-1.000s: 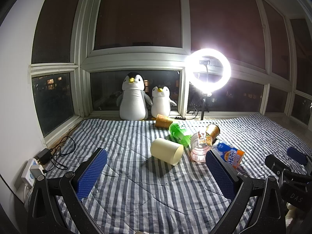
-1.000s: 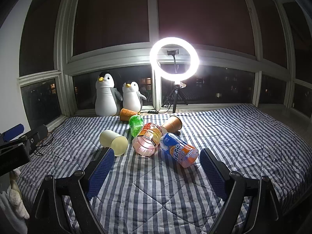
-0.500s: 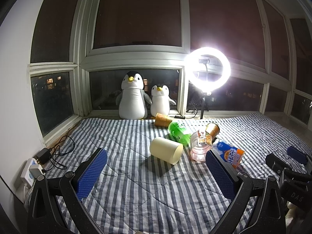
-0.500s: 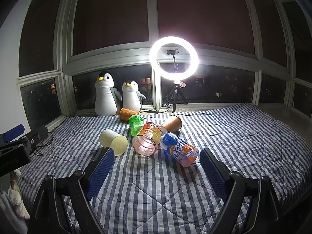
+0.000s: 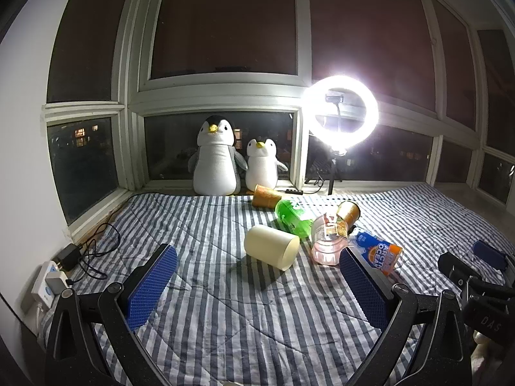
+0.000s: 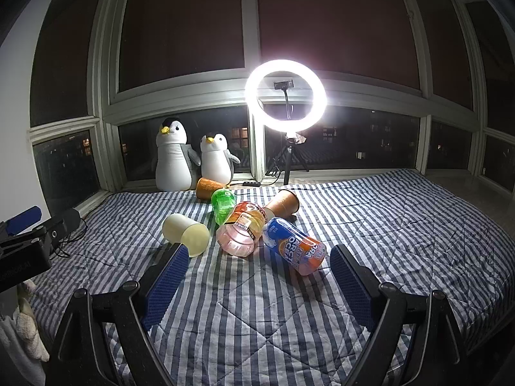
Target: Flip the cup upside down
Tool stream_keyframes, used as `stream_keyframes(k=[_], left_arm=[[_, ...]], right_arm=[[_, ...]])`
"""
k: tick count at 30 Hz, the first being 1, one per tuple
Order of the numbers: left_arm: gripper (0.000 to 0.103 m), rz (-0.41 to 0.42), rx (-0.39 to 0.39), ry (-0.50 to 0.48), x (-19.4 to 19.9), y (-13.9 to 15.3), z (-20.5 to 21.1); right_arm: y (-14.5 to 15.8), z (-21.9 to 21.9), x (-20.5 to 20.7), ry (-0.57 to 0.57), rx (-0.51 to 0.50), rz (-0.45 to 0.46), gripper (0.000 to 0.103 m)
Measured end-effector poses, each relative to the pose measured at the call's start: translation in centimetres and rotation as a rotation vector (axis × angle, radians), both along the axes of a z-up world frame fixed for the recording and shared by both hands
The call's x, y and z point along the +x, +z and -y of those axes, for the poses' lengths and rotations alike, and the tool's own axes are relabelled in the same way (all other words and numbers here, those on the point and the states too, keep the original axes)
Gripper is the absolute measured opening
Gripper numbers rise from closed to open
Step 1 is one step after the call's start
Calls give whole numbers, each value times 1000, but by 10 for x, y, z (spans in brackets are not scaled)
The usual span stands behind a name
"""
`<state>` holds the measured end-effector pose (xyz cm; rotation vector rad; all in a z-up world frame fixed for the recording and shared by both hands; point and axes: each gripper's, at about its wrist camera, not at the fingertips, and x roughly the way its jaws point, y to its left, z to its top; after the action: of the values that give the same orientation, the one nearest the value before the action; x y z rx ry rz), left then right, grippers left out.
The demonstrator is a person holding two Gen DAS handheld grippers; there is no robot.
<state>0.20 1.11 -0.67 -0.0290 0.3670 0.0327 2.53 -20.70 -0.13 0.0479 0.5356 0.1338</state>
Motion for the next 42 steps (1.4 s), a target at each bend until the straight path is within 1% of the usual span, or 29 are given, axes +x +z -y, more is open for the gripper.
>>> stream_keyframes(k=[13, 22, 27, 34, 37, 39, 42], left_arm=[[102, -43, -6, -25, 17, -11, -4], [102, -119, -44, -32, 48, -23, -12], [102, -187, -72, -29, 80, -27, -16], [102, -332, -196, -18, 137, -42, -29], [102, -398, -264, -15, 163, -52, -33], [102, -442, -331, 0, 182, -58, -38], [102, -487, -410, 25, 204, -67, -43]], right_arm=[[-8, 9, 6, -23, 4, -18, 87], [-13, 15, 12, -38, 7, -37, 87], [-16, 22, 13, -55, 13, -43, 87], [-21, 32, 14, -78, 19, -55, 87], [-23, 37, 14, -86, 23, -59, 87], [-24, 40, 14, -91, 27, -61, 87], [-27, 45, 14, -98, 33, -65, 87]])
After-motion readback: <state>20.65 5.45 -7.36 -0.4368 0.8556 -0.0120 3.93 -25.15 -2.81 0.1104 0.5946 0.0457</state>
